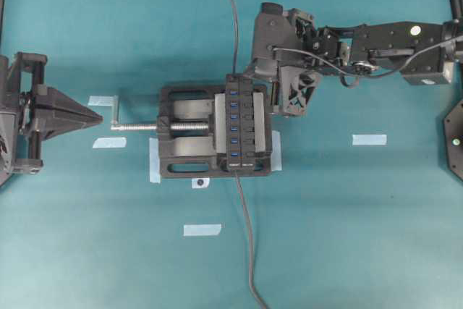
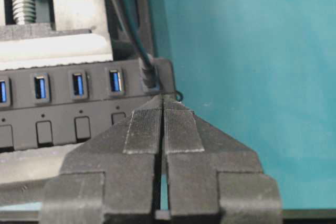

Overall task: Insert the USB into the second port from the front of the fixed hub.
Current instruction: 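Move the right gripper over the black USB plug at the hub's end port, then open, lower, and close the right gripper on the USB plug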

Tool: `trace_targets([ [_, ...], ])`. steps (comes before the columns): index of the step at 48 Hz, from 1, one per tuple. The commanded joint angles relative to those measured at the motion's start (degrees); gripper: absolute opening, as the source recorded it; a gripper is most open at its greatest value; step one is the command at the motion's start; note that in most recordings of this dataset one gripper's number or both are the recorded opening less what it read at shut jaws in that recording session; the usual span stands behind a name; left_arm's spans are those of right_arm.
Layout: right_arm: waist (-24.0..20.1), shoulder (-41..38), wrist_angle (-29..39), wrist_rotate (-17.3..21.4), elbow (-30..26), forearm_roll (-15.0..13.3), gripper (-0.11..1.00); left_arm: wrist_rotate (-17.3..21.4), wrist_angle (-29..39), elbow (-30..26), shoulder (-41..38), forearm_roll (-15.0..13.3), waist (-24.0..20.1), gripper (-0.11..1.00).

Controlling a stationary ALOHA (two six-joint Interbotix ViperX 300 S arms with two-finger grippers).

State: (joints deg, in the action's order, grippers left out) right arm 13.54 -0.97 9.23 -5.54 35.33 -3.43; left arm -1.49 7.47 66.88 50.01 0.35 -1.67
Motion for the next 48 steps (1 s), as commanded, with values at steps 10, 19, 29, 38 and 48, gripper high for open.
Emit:
trace_targets([
  [10,-0.26,0.79,-0.53,-0.18,-1.41,0.0,-0.01,-0.09,-0.26,-0.62,-0.18,0.0,-0.09,0.0],
  [19,-0.26,0.7,-0.26,-0.09,-1.49,0.0,-0.01,-0.09,-0.26,-0.62,-0.26,0.09,-0.09,0.0],
  [29,-0.26,0.62,0.26,0.26,-1.58,0.09,-0.01,-0.09,-0.26,-0.62,-0.18,0.09,-0.09,0.0],
  [38,-0.26,0.44,0.62,0.26,-1.58,0.26,0.03,-0.09,-0.18,-0.62,-0.18,0.09,-0.18,0.0],
  [48,-0.26,0.44,-0.09,0.18,-1.67,0.26,0.19,-0.09,-0.09,-0.62,-0.26,0.09,-0.09,0.0],
])
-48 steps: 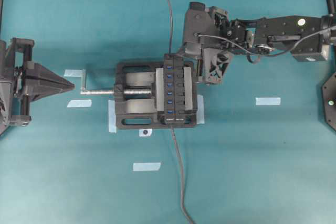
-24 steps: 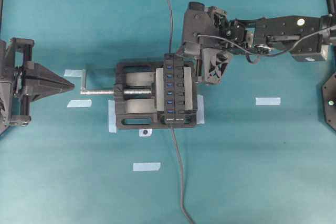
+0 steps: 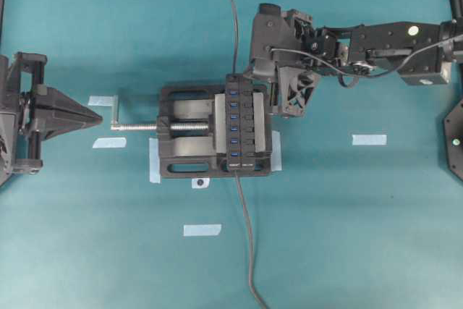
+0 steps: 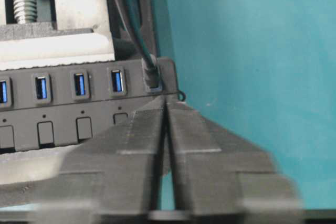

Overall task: Insert the USB into the second port from the front of the fixed hub.
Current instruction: 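Open, lower, and close the right gripper on the USB plug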

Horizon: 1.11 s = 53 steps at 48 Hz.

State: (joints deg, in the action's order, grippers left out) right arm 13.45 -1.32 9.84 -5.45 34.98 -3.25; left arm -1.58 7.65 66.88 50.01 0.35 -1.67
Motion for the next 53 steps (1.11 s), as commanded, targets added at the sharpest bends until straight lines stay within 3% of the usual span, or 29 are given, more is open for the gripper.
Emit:
trace_targets([
  [1,-0.18,0.7,-0.79,0.09,-1.32,0.18,0.22,0.0,-0.26,-0.62,-0.18,0.09,-0.09,0.0],
  [6,-0.18,0.7,-1.49,0.26,-1.32,0.18,0.45,0.0,-0.26,-0.62,-0.18,0.09,-0.09,0.0],
  [12,-0.26,0.7,-2.37,0.35,-1.32,0.79,0.8,0.09,-0.26,-0.62,-0.18,0.09,-0.09,0.0],
  [14,-0.26,0.7,-2.55,0.35,-1.32,0.79,0.86,0.0,-0.26,-0.62,-0.18,0.09,-0.09,0.0],
  [24,-0.26,0.7,-4.39,0.35,-1.32,0.79,0.79,0.0,-0.26,-0.53,0.18,0.09,-0.09,0.0],
  [53,-0.35,-2.99,-5.1,0.44,-4.13,0.88,0.78,0.0,-0.26,-0.35,0.79,0.0,-0.09,0.0],
])
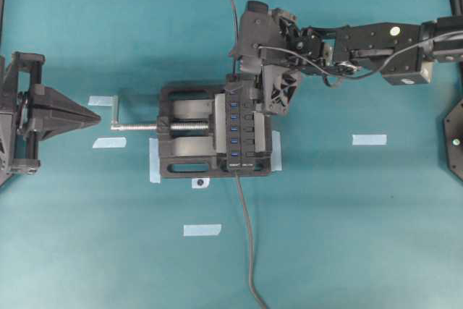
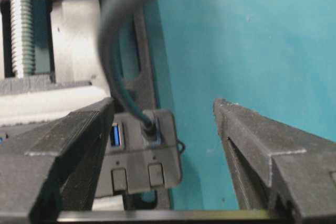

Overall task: Insert the USB into the second port from the front of the fixed hub.
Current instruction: 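Open, lower, and close the right gripper on the USB plug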

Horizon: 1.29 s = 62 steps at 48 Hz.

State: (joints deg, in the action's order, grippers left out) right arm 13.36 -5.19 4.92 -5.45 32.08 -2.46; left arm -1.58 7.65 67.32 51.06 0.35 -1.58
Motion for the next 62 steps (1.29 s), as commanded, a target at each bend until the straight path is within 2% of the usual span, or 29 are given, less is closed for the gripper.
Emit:
trace_targets([
  [1,-0.18,0.79,0.0,0.44,-1.23,0.09,0.78,0.0,-0.26,-0.79,-0.18,0.09,-0.18,0.0],
  [23,-0.18,0.35,1.14,0.44,-1.23,0.09,0.75,0.0,-0.26,-0.7,-0.18,0.09,-0.18,0.0],
  [26,-0.18,0.26,1.23,0.44,-1.23,0.09,0.7,-0.09,-0.26,-0.7,-0.26,0.09,-0.18,0.0],
  [39,-0.26,0.26,1.41,0.35,-1.23,0.09,0.36,-0.09,-0.26,-0.79,-0.26,0.09,-0.18,0.0],
  [47,-0.62,0.26,1.41,0.26,-1.23,0.09,0.18,-0.09,-0.26,-0.7,-0.18,0.09,-0.18,0.0],
  [54,-0.97,0.18,1.41,0.35,-1.23,0.09,0.11,-0.09,-0.26,-0.7,-0.18,0.09,-0.18,0.0],
  [62,-1.14,0.35,1.49,0.35,-1.23,0.09,0.1,-0.09,-0.18,-0.62,-0.18,0.09,-0.18,0.0],
])
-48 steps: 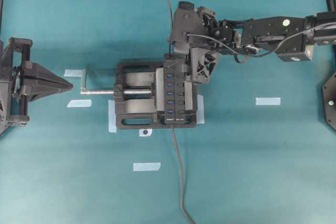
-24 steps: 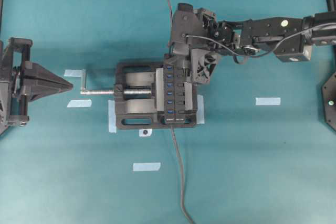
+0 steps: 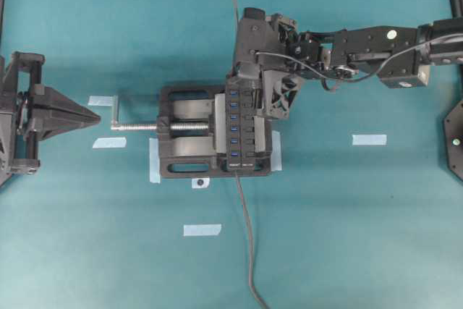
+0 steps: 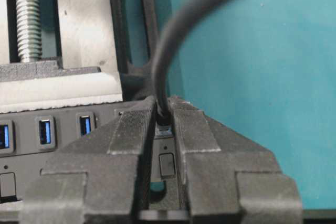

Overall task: Insert the USB into the second port from the front of the fixed hub.
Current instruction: 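Open, lower, and close the right gripper on the USB plug, then pull the USB plug out of the end port with the right gripper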

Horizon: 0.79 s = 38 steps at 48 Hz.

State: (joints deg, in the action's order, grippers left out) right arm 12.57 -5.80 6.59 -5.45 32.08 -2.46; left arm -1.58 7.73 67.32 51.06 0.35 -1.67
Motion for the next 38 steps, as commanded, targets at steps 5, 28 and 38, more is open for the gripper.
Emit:
trace_targets([
  [5,-0.26,1.14,-0.26,0.35,-1.23,0.09,0.1,-0.09,-0.35,-0.62,-0.26,0.09,-0.09,0.0],
  [28,-0.53,2.29,-0.18,0.53,-1.67,0.09,0.09,-0.09,-0.26,-0.62,-0.18,0.09,-0.09,0.0],
  [38,-0.79,4.04,0.44,0.53,-2.2,0.09,0.09,-0.09,-0.26,-0.62,-0.26,0.0,-0.09,0.0],
])
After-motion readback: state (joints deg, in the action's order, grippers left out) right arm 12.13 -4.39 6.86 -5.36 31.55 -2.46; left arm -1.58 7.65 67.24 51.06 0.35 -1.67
